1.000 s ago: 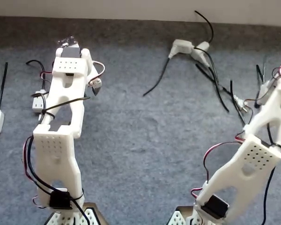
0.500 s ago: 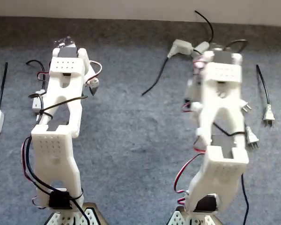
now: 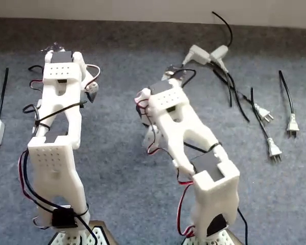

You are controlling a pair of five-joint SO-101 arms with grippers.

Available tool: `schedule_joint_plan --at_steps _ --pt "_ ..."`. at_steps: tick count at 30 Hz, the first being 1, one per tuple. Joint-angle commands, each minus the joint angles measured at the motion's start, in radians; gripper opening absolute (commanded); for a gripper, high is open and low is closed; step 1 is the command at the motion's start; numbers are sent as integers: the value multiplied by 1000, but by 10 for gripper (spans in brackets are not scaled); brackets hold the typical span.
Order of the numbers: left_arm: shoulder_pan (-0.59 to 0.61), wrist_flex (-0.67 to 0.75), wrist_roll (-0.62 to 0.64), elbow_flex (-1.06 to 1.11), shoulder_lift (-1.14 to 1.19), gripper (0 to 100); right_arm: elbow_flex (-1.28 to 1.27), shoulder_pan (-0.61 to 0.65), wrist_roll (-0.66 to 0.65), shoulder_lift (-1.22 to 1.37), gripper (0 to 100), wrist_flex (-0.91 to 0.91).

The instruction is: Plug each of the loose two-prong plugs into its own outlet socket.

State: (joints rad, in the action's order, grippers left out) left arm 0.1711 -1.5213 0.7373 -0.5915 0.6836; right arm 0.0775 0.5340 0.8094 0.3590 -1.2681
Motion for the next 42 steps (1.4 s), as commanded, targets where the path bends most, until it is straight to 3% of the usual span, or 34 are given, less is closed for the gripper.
schedule_joint_plan --at_steps 1,7,11,14,21,24,28,33,37,42 --pt "4 6 12 -5 -12 136 2 102 25 -61 183 56" --pt "4 6 12 -5 -12 136 7 105 15 -68 223 48" --pt "4 6 12 -5 -10 136 70 94 -201 -68 334 -48" --pt "4 6 12 -5 -10 136 153 93 -245 -70 397 -120" --pt "4 5 12 -4 -10 136 483 28 -269 -70 409 -377" --pt "4 5 12 -4 -10 136 628 -16 -410 -71 409 -503" --pt "2 3 12 -2 -10 136 616 -182 -678 -107 408 -496" --pt "2 5 12 -2 -10 136 545 -499 -973 -140 408 -496" --pt "2 8 12 -2 -10 136 515 -733 -1138 -142 407 -492" --pt "2 8 12 -2 -10 136 513 -900 -1356 -139 406 -492"
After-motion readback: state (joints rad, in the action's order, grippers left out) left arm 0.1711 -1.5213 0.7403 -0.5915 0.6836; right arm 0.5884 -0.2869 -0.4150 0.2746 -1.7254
